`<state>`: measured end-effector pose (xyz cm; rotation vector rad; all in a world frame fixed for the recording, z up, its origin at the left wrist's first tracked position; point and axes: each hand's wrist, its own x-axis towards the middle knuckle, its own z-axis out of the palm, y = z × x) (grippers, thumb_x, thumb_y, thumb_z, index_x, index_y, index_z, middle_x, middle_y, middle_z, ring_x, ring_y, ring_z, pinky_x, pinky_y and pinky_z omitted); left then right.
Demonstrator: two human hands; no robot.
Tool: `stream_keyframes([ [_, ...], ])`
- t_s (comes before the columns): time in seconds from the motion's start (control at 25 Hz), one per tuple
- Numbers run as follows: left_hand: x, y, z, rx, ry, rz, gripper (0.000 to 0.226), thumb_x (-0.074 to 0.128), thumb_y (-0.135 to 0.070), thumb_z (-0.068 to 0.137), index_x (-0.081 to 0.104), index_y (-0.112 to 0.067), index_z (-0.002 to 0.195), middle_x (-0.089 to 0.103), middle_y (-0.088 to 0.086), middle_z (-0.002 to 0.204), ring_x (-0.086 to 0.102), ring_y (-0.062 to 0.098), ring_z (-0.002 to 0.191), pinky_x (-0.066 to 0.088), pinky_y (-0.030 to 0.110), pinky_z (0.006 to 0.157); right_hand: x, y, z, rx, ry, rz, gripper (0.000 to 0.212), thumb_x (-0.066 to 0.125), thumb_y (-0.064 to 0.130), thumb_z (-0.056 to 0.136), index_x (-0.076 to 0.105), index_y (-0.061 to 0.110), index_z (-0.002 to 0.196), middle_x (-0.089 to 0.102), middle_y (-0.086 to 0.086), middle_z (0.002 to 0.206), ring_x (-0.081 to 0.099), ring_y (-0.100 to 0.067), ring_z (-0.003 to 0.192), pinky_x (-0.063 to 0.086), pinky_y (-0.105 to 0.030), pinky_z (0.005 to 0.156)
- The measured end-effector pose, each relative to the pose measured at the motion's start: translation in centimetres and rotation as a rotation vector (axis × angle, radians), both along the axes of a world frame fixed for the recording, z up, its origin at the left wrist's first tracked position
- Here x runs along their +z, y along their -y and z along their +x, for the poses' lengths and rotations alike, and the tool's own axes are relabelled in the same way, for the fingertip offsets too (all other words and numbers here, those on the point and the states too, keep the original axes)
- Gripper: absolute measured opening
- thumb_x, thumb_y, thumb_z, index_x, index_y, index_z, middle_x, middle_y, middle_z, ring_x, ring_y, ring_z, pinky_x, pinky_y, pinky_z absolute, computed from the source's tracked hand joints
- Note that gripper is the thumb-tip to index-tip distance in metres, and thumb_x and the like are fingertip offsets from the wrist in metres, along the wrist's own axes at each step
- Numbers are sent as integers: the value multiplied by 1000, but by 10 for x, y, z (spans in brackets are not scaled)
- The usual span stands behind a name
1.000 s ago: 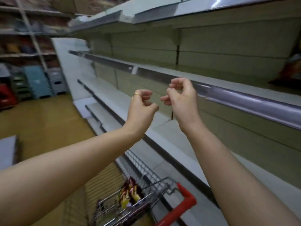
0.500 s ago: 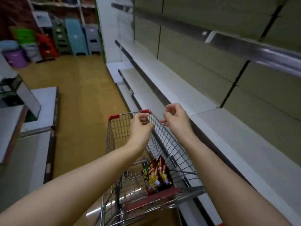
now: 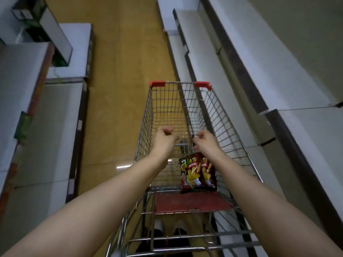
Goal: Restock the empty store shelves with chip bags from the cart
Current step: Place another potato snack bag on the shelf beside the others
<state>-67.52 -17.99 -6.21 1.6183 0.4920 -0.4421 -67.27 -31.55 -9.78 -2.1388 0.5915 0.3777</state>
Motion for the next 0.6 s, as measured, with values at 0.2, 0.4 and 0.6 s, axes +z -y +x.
stream_keyframes([
  [0.2,-63,5,8,-8,-134,8,23,54,-3,88,51,-6,111,60,10,103,55,21,90,46,34,83,-100,11,16,134,-241,-109,44,54,19,92,41,2,131,58,-12,110,61,-28,96,50,-29,66],
  [0.4,-110,11,0,31,-276,56,16,56,-9,90,48,-12,104,56,3,89,54,17,78,43,29,73,-193,33,2,97,-511,-215,77,66,36,84,26,-1,138,45,-19,135,50,-33,119,44,-36,89],
  [0.6,-133,9,-6,39,-323,60,16,56,-11,91,46,-13,104,54,0,84,54,19,83,43,31,79,-247,38,-12,88,-639,-227,91,70,47,78,25,0,141,39,-18,141,42,-35,126,41,-40,101],
])
